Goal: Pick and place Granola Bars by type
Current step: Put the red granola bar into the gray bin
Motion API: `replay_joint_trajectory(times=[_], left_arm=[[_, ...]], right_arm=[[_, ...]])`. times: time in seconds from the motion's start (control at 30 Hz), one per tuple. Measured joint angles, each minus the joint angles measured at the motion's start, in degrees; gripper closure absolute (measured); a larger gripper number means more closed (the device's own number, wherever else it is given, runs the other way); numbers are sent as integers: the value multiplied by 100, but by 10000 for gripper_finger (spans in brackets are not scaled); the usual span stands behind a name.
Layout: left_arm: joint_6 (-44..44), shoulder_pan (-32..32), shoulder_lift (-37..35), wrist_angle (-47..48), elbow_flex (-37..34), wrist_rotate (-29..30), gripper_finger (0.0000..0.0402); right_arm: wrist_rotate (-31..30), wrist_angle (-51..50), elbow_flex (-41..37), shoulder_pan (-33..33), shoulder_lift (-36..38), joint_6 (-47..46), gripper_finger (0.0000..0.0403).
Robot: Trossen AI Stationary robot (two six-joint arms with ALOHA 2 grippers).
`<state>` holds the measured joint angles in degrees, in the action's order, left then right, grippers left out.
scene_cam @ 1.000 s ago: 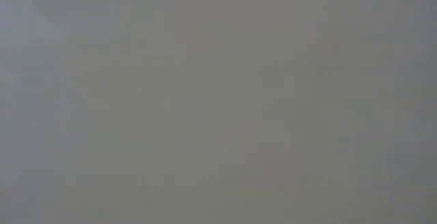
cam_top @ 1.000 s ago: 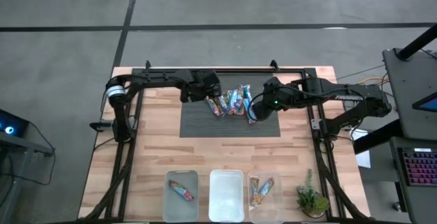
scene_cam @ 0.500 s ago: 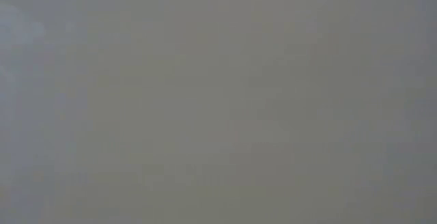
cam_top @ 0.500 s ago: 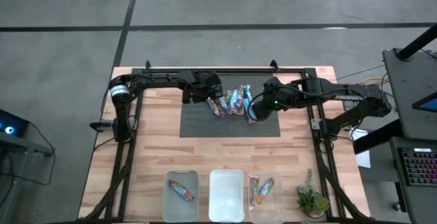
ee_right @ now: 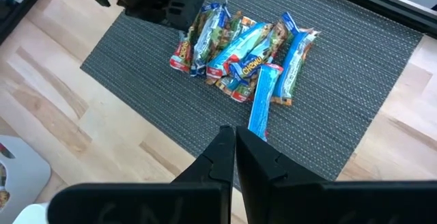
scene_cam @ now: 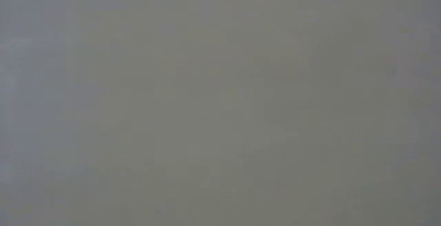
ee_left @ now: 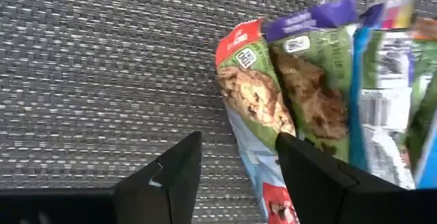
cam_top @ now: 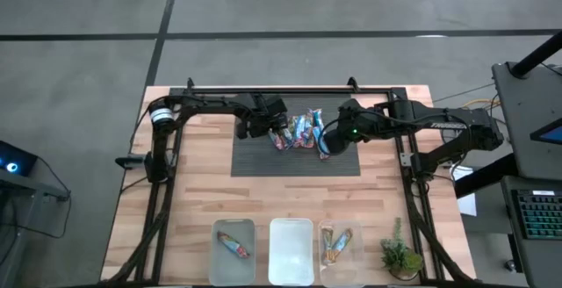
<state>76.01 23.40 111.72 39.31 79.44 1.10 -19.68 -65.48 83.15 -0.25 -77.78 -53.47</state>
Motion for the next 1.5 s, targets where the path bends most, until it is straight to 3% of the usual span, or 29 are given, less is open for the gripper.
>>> replay_joint_trajectory(times=[1.5], left_arm=[[43, 7, 299, -355, 4, 98, 225]], right_arm=[[-2, 33, 0, 0, 0, -9, 394]])
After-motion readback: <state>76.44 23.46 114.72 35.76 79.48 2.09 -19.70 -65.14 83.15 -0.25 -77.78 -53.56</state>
